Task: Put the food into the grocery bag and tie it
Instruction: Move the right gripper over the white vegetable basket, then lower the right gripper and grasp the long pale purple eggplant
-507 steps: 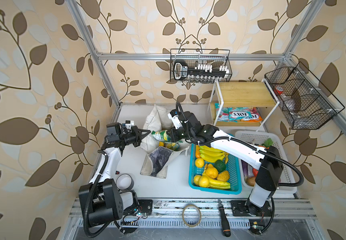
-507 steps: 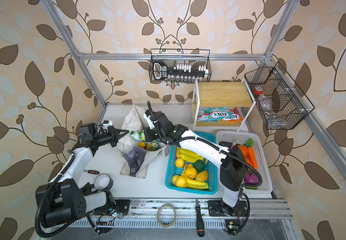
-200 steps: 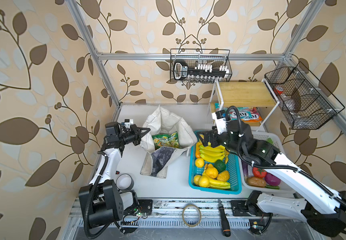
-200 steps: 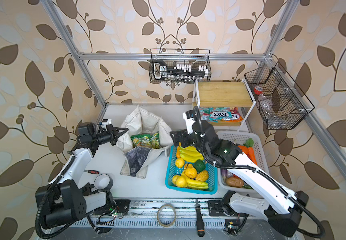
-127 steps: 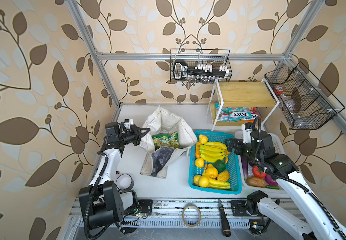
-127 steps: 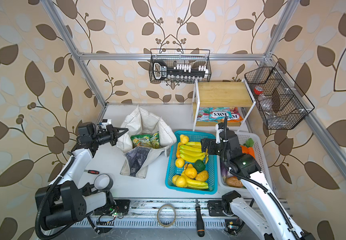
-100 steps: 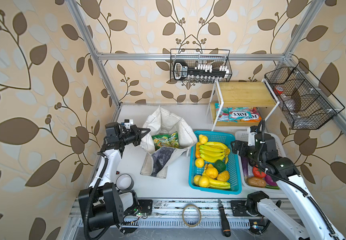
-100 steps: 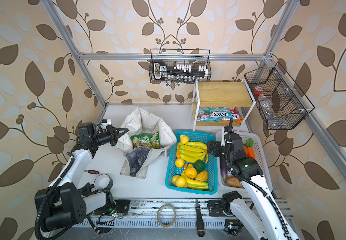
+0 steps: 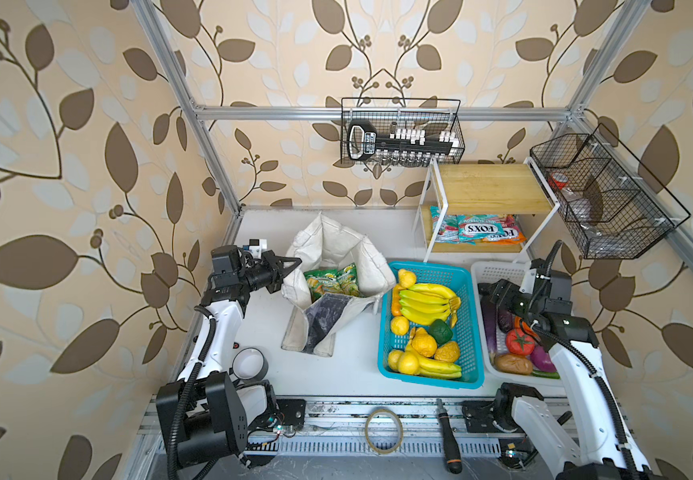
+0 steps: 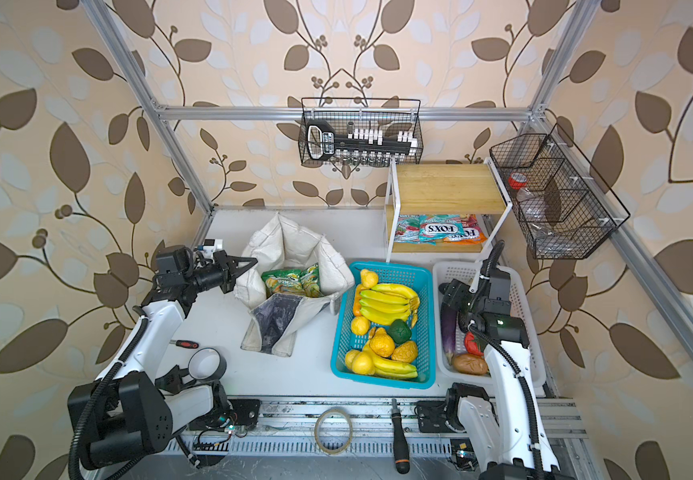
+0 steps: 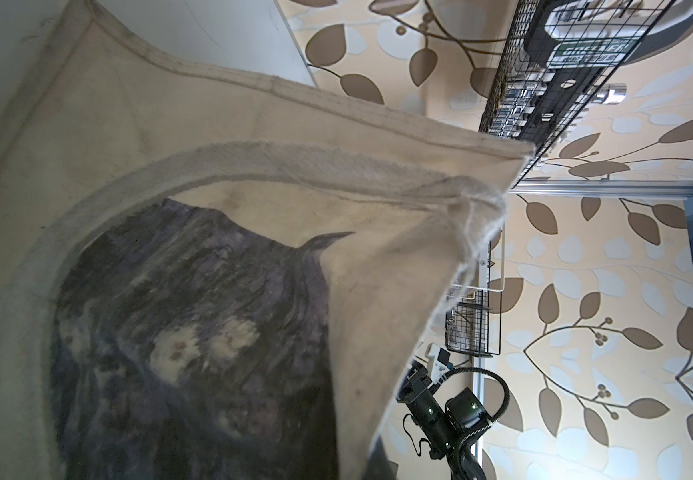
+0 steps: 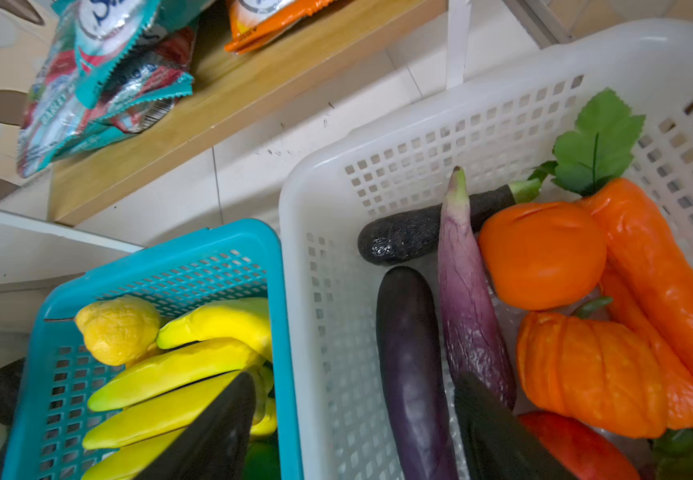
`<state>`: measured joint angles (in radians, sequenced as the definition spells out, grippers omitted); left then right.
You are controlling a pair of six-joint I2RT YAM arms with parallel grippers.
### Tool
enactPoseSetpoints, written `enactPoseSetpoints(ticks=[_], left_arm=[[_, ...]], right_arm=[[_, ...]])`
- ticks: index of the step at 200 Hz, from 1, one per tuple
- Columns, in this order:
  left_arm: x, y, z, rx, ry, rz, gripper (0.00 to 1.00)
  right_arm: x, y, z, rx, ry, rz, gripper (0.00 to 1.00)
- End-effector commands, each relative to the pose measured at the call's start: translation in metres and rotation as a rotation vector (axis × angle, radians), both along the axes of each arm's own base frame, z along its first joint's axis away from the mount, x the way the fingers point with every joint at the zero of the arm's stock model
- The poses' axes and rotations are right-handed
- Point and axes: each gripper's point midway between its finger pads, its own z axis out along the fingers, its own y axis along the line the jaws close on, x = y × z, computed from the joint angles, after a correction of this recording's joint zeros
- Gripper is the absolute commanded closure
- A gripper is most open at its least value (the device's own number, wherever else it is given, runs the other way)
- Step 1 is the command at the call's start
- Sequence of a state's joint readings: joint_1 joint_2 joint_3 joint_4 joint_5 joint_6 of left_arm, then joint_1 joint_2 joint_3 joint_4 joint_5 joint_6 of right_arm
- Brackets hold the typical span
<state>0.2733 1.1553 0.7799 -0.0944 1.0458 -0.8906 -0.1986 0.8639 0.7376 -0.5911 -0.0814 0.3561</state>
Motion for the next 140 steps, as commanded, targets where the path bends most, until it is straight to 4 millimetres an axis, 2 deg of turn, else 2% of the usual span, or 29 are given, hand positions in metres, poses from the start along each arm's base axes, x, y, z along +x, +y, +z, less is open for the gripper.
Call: enactPoseSetpoints(ticks=[1, 37, 64, 73, 91, 98, 118, 140], left_arm=[[-0.007, -0.007, 0.005, 0.013, -0.04, -0.027, 1.0], [-0.006, -0.007, 0.006, 0.009, -0.043, -0.028, 1.0], [-0.007, -0.007, 0.007, 0.011, -0.047, -0.028, 1.0], [-0.007, -0.007, 0.008, 0.012, -0.05, -0.028, 1.0], [-0.007, -0.007, 0.008, 0.013, -0.049, -0.028, 1.0], [-0.007, -0.007, 0.007, 0.013, -0.048, -0.028, 1.0], [-0.008, -0.007, 0.008, 0.013, -0.05, -0.029, 1.0], [-0.008, -0.007, 0.009, 0.015, -0.055, -0.028, 1.0]], right_arm=[[0.013, -0.006, -0.005, 0.005, 0.018, -0.016, 0.26], [0.018, -0.03, -0.014, -0.075, 0.055, -0.079, 0.33], [0.017, -0.041, -0.025, -0.081, 0.109, -0.1, 0.31], [0.019, -0.04, -0.029, -0.065, 0.117, -0.099, 0.27], [0.019, -0.043, -0.038, -0.058, 0.153, -0.118, 0.03], [0.02, -0.044, -0.041, -0.051, 0.17, -0.122, 0.0], [0.021, -0.043, -0.05, -0.035, 0.191, -0.115, 0.04], [0.022, -0.046, -0.056, -0.046, 0.203, -0.117, 0.19]])
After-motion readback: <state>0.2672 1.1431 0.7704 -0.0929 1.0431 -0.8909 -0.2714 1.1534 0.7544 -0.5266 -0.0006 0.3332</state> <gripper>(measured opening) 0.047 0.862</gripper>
